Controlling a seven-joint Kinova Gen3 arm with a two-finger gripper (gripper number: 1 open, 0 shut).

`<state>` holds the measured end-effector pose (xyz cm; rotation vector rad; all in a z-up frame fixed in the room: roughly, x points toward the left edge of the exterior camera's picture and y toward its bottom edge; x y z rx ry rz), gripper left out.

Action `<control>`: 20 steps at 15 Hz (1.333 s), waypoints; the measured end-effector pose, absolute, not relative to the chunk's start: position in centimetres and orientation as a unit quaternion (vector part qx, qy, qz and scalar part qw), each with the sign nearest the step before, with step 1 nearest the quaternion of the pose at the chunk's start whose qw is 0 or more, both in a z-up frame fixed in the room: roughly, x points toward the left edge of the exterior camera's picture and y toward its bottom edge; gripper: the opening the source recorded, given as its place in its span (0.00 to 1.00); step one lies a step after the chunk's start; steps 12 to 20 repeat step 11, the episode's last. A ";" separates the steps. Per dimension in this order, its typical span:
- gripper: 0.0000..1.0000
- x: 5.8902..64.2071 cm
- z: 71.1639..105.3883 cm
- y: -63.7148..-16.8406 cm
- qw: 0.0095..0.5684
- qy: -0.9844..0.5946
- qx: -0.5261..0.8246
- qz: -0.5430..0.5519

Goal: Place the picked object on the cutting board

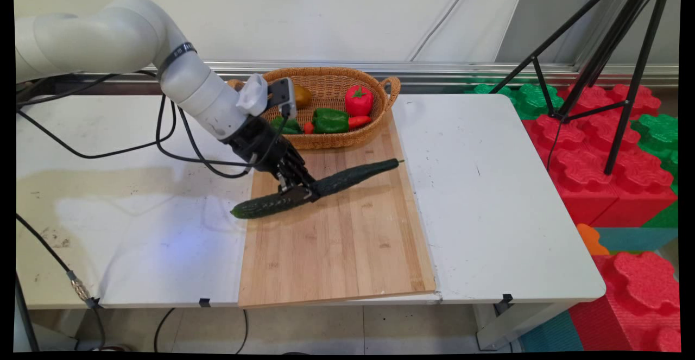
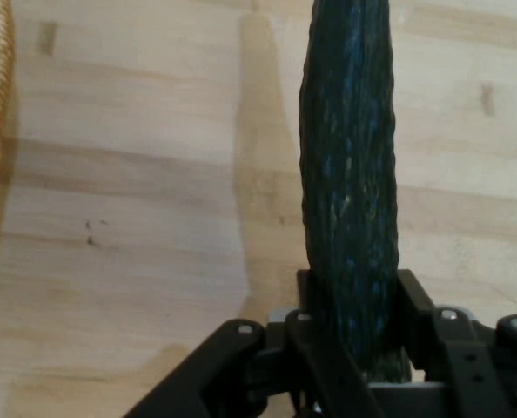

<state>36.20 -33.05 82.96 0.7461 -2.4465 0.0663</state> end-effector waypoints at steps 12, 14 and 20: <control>1.00 34.7 81.1 -34.1 0.279 -0.920 0.274 0.029; 1.00 34.7 81.1 -34.1 0.279 -0.920 0.274 0.029; 1.00 34.7 81.1 -34.1 0.279 -0.920 0.274 0.029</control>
